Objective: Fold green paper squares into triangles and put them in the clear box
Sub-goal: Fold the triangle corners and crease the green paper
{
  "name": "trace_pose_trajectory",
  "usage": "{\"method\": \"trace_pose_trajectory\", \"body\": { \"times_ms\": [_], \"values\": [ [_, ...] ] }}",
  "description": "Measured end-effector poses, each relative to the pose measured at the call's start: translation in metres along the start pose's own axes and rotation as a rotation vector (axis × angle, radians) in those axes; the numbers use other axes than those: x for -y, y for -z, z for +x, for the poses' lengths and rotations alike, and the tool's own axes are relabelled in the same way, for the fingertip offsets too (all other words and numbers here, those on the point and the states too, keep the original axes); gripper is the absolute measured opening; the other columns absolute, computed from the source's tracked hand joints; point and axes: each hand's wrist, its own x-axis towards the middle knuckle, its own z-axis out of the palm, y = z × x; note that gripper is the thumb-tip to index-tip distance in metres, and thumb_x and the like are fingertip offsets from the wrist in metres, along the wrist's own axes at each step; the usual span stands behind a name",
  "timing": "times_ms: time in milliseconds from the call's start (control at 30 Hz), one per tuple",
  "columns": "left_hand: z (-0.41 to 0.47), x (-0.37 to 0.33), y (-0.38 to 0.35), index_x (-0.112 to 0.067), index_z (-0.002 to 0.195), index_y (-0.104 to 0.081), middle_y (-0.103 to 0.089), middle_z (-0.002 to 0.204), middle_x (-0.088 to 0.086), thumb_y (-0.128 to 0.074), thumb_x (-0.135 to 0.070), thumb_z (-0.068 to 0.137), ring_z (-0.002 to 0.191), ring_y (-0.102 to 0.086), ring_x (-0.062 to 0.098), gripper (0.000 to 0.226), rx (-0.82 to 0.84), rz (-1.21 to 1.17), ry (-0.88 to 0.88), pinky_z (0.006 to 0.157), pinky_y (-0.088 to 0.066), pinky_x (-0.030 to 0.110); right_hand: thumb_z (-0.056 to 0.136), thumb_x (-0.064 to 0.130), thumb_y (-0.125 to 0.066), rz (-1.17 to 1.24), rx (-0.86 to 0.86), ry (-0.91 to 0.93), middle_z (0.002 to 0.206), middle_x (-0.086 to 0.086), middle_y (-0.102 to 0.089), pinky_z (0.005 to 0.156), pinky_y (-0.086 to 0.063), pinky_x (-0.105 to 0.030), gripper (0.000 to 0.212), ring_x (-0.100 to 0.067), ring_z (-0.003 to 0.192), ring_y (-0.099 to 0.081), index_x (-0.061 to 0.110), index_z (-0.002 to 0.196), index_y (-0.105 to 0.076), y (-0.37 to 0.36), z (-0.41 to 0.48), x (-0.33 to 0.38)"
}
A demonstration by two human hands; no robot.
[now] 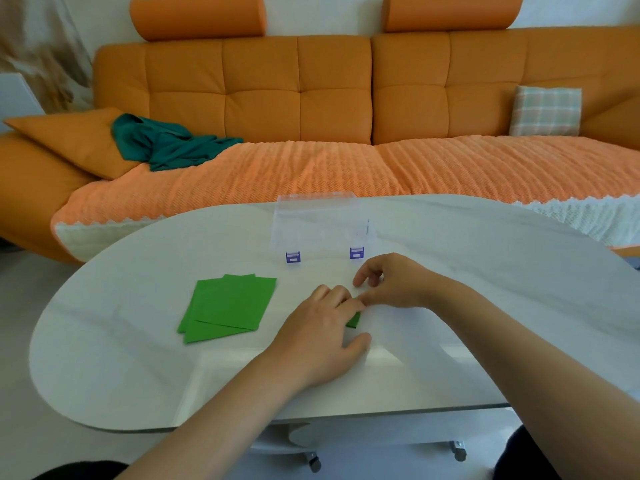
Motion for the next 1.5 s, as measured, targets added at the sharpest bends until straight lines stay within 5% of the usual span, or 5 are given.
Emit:
{"method": "trace_pose_trajectory", "body": {
  "times_ms": [567, 933, 1133, 1333, 1500],
  "values": [
    [-0.029, 0.015, 0.008, -0.034, 0.12, -0.063, -0.047, 0.136, -0.02, -0.054, -0.049, 0.091, 0.127, -0.035, -0.005, 0.034, 0.001, -0.164, -0.054, 0.108, -0.027, 0.015, 0.075, 0.032, -0.082, 0.038, 0.002, -0.006, 0.083, 0.008, -0.054, 0.073, -0.048, -0.024, 0.023, -0.008, 0.07, -0.052, 0.031, 0.096, -0.072, -0.001, -0.003, 0.003],
    [0.004, 0.016, 0.003, -0.029, 0.104, -0.065, -0.054, 0.103, -0.015, -0.071, -0.04, 0.082, 0.1, -0.046, 0.007, 0.026, -0.106, -0.186, 0.028, 0.088, -0.043, 0.028, 0.079, 0.043, -0.072, -0.081, -0.04, 0.06, 0.092, 0.01, -0.061, 0.073, -0.049, -0.026, 0.013, -0.008, 0.079, -0.058, 0.039, 0.091, -0.07, -0.01, -0.011, 0.006],
    [0.01, 0.028, 0.007, -0.025, 0.099, -0.069, -0.063, 0.093, -0.011, -0.059, -0.028, 0.088, 0.091, -0.054, 0.01, 0.015, -0.13, -0.097, -0.049, 0.081, -0.048, 0.032, 0.083, 0.035, -0.067, -0.12, -0.067, 0.259, 0.106, 0.015, -0.055, 0.085, -0.045, -0.023, 0.016, -0.005, 0.095, -0.053, 0.041, 0.098, -0.069, -0.015, -0.019, -0.002],
    [0.01, 0.036, 0.018, -0.022, 0.085, -0.072, -0.069, 0.084, -0.013, -0.06, -0.014, 0.091, 0.079, -0.063, 0.007, 0.016, -0.23, -0.305, 0.062, 0.075, -0.051, 0.029, 0.085, 0.033, -0.072, -0.024, -0.164, 0.348, 0.093, 0.019, -0.065, 0.083, -0.051, -0.03, 0.004, -0.004, 0.089, -0.058, 0.036, 0.088, -0.072, -0.017, -0.021, 0.002],
    [0.006, 0.034, 0.036, -0.024, 0.082, -0.074, -0.073, 0.079, -0.01, -0.064, -0.02, 0.091, 0.076, -0.068, 0.012, 0.014, -0.27, -0.598, 0.238, 0.074, -0.053, 0.024, 0.088, 0.02, -0.068, 0.245, -0.171, 0.304, 0.08, 0.013, -0.071, 0.079, -0.052, -0.023, 0.012, -0.003, 0.078, -0.063, 0.028, 0.079, -0.071, -0.012, -0.023, 0.015]
  ]
}}
